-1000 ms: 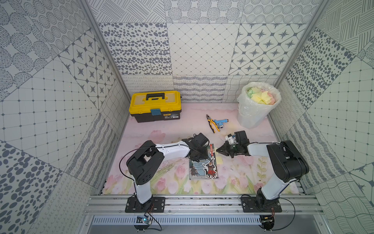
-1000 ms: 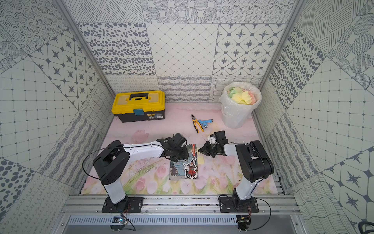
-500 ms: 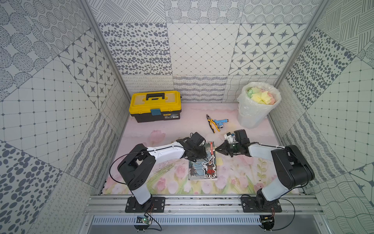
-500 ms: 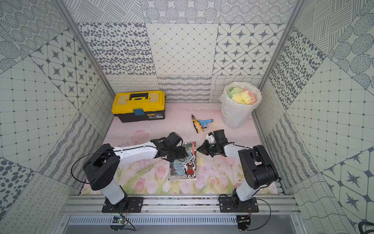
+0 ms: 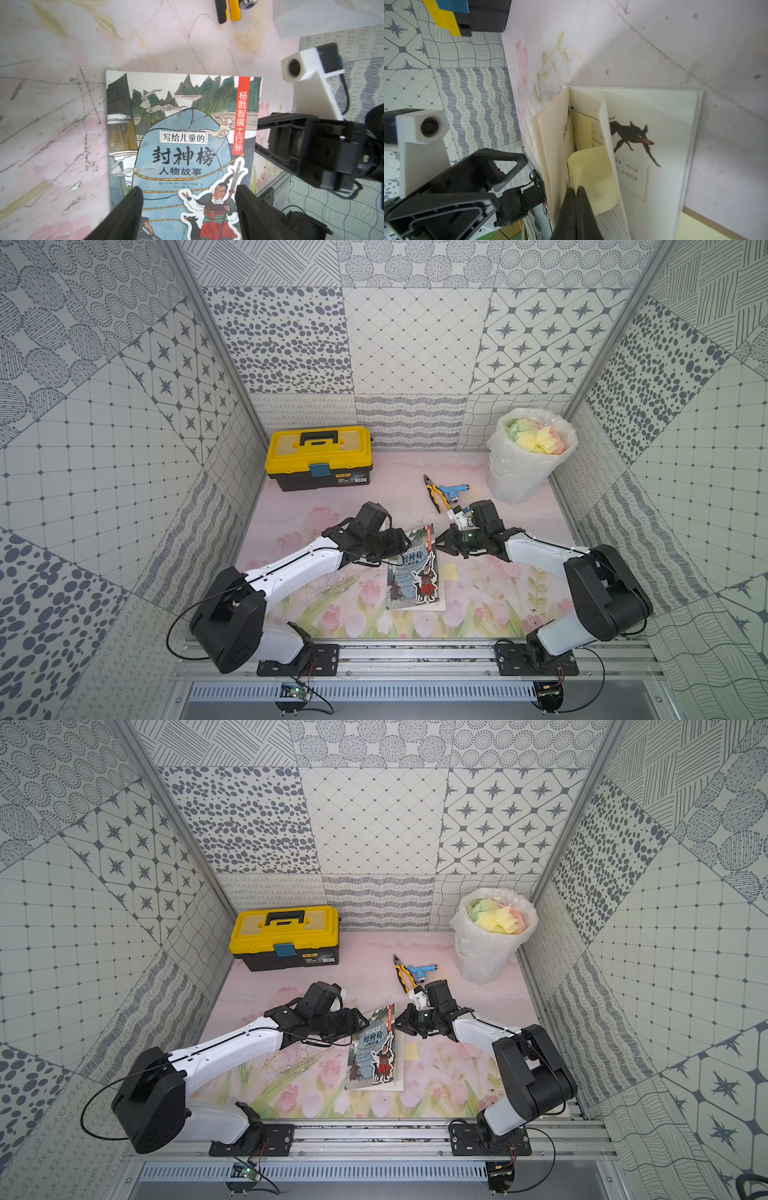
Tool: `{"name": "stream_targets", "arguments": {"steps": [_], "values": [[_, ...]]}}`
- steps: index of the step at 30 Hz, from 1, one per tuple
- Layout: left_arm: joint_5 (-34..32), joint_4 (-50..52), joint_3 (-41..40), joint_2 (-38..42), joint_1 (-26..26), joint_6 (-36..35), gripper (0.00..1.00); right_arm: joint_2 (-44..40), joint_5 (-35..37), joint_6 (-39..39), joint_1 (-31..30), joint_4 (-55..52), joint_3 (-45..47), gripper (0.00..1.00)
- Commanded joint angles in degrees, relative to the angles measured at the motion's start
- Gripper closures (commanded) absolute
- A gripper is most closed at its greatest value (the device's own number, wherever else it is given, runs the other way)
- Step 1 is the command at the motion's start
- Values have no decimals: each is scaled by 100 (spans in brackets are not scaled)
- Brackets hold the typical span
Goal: Peel off the used sticky note
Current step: Open the book at the center of the board.
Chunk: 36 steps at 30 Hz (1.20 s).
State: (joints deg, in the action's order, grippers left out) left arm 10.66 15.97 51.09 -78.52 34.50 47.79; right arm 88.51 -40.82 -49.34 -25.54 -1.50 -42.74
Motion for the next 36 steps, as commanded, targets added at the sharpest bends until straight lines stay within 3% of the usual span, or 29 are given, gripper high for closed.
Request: {"name": "stream_targets", "arguments": {"steps": [1,21,29,36], "values": [[398,119,-176,579,-343,-267,23,-156,93,-188,-203,135,-204,100],[822,934,-327,1932,-1478,-611,12,946,337,-1145,-1285,543,-1724,100],[1638,1071,-207,2000,-1489,-720,16,1209,508,-1239,-1395,513,-1882,100],[1727,1360,364,1584,-1190,-614,24,1252,545,-1184,-1401,478,-1812,100]]}}
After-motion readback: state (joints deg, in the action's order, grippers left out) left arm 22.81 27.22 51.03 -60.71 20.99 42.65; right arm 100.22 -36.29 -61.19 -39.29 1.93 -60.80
